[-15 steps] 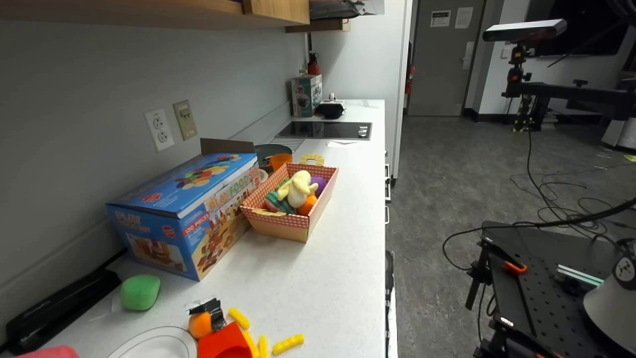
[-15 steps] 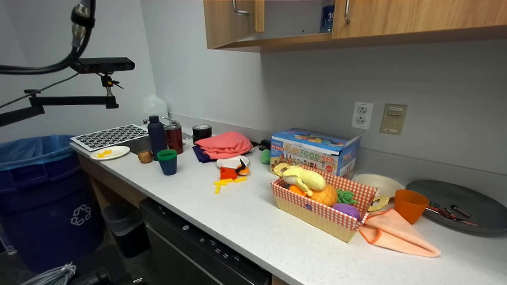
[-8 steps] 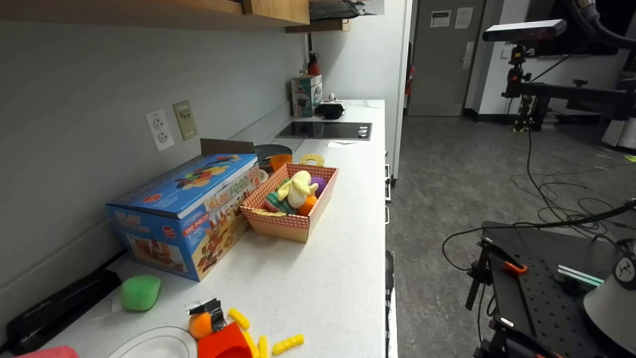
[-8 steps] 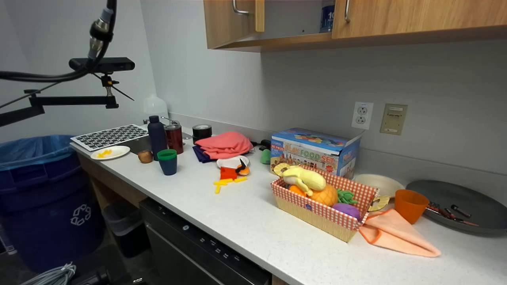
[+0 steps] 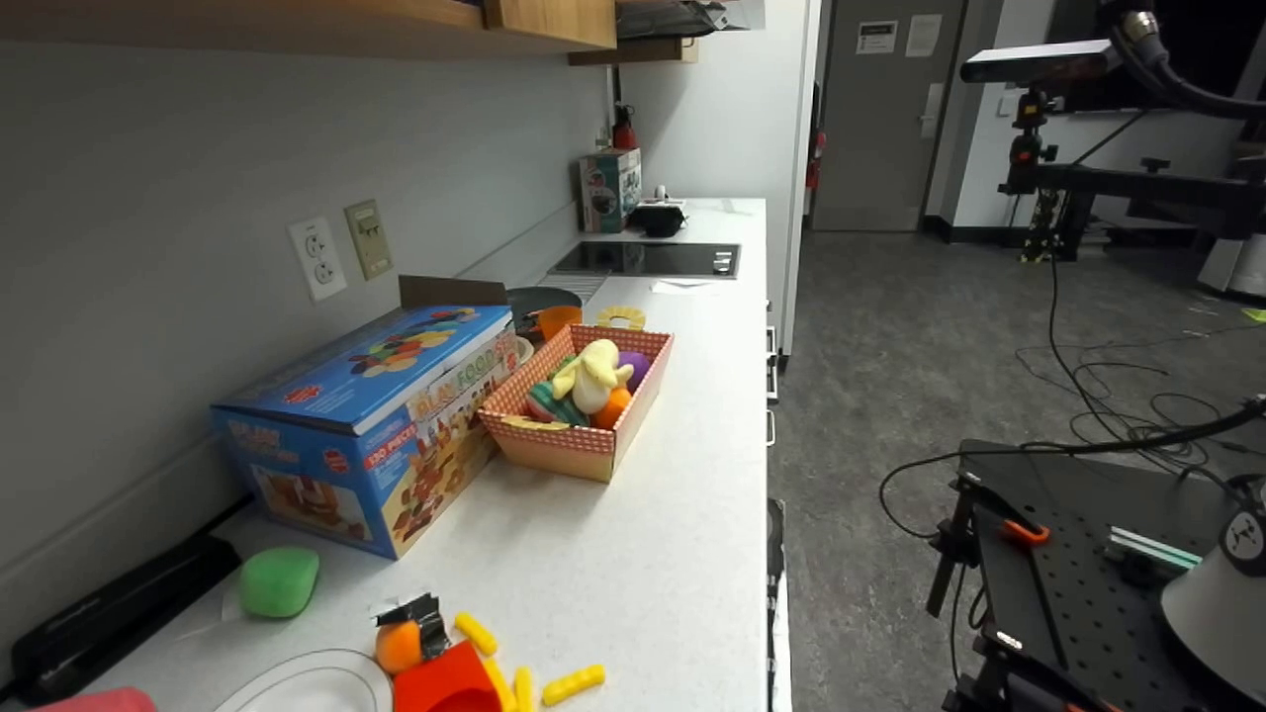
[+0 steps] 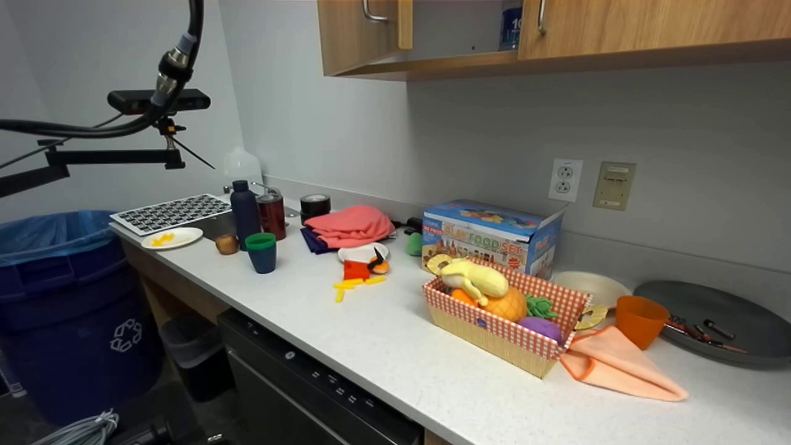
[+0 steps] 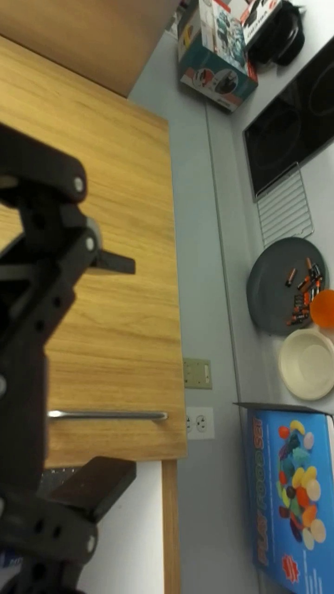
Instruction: Open the left door of the top cabinet.
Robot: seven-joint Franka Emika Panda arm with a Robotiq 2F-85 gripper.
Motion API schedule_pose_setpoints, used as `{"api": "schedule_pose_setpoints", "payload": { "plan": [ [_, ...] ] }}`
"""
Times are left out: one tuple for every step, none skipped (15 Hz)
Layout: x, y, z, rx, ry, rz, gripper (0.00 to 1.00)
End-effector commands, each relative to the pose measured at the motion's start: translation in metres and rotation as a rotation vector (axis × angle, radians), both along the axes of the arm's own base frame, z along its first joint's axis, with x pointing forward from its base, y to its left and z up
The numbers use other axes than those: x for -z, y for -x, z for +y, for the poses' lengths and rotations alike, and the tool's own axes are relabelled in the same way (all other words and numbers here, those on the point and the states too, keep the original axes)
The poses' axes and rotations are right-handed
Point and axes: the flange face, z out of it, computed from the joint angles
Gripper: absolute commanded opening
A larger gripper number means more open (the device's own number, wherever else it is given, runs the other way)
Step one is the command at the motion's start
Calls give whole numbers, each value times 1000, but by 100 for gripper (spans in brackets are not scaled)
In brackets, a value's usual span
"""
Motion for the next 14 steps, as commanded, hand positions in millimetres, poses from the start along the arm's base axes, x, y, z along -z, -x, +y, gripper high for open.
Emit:
{"api": "schedule_pose_setpoints", "payload": {
  "plan": [
    [-1, 3, 16, -28, -91, -21, 100],
    [-2, 5, 19, -34, -107, -19, 100],
    [-3, 8, 22, -42, -118, -15, 100],
    [-5, 12, 26, -51, -131, -6, 100],
    [-6, 16, 28, -55, -139, 1, 100],
    [-9, 22, 31, -60, -143, 7, 100],
    [-11, 27, 35, -62, -142, 14, 100],
    [-12, 33, 39, -67, -148, 24, 100],
    [-13, 39, 43, -77, -147, 35, 100],
    [-14, 44, 48, -87, -151, 43, 100],
    [-17, 52, 56, -103, -161, 49, 100],
    [-19, 58, 62, -115, -168, 53, 100],
    [-19, 64, 68, -132, -185, 57, 100],
    [-19, 71, 75, -148, -202, 64, 100]
  ]
}}
